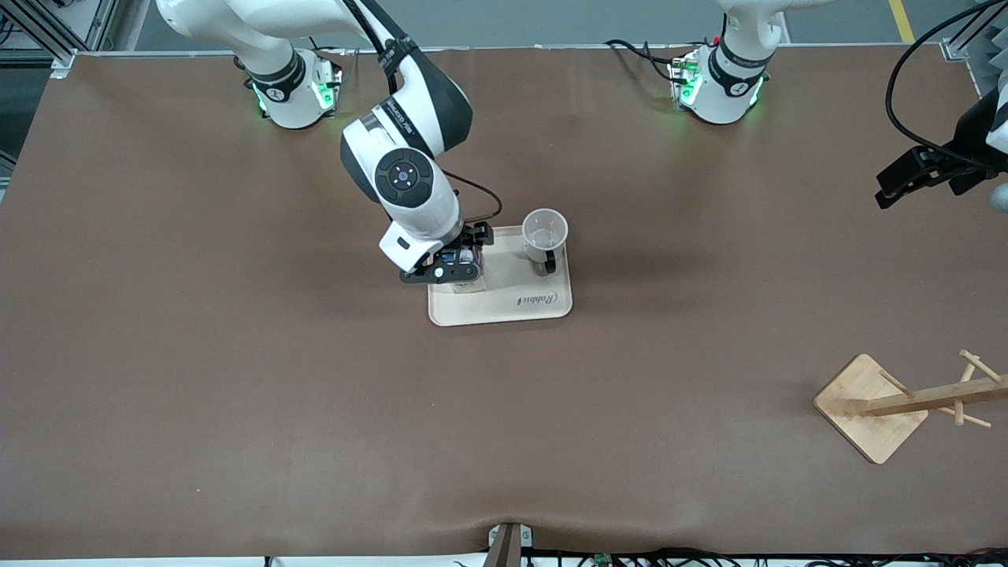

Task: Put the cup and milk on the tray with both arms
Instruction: 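Carry the milk carton over the tray with the right gripper, then set the milk carton on the tray and open the right gripper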

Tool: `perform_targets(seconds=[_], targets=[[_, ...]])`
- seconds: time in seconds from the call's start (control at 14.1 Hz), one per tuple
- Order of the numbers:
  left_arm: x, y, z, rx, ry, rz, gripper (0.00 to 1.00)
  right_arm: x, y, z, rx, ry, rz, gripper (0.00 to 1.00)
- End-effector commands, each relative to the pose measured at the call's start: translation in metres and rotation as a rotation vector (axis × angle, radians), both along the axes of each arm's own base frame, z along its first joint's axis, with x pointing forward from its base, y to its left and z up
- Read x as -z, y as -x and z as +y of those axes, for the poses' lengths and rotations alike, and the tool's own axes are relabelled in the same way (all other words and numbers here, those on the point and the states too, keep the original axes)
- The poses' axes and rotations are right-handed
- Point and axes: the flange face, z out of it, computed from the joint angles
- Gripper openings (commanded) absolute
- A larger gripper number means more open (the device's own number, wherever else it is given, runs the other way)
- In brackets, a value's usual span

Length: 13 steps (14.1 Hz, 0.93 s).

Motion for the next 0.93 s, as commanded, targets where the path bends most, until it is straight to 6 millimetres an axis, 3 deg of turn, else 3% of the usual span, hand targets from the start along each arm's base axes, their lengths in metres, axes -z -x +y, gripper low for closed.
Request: perform_targets(seconds=[0.0,0.21,0.36,0.57,0.71,0.85], targets=[[-0.003,0.001,-0.001,0.020,-0.005,-0.011,1.00,-0.027,-0.002,0.008,0.023,-0.057,0.026,1.00],[-0.003,0.001,0.000,0.019,-0.003,-0.011,1.00,-0.067,-0.010,0.007,0.020,-0.073,0.051,1.00],[-0.006,-0.001,0.002,0.016,-0.003,-0.027,1.00,-0.103,-0.029,-0.016,0.037,-0.071,0.065,1.00],[-0.008,-0.002,0.002,0.014,0.000,-0.037,1.00,-0.152,-0.062,-0.078,0.091,-0.058,0.097,1.00],[-0.008,-0.002,0.002,0.015,0.000,-0.035,1.00,-0.158,-0.090,-0.138,0.126,-0.076,0.098,1.00],[-0.007,-0.002,0.002,0.017,-0.001,-0.032,1.00,-0.163,-0.104,-0.197,0.022,-0.109,0.114,1.00]])
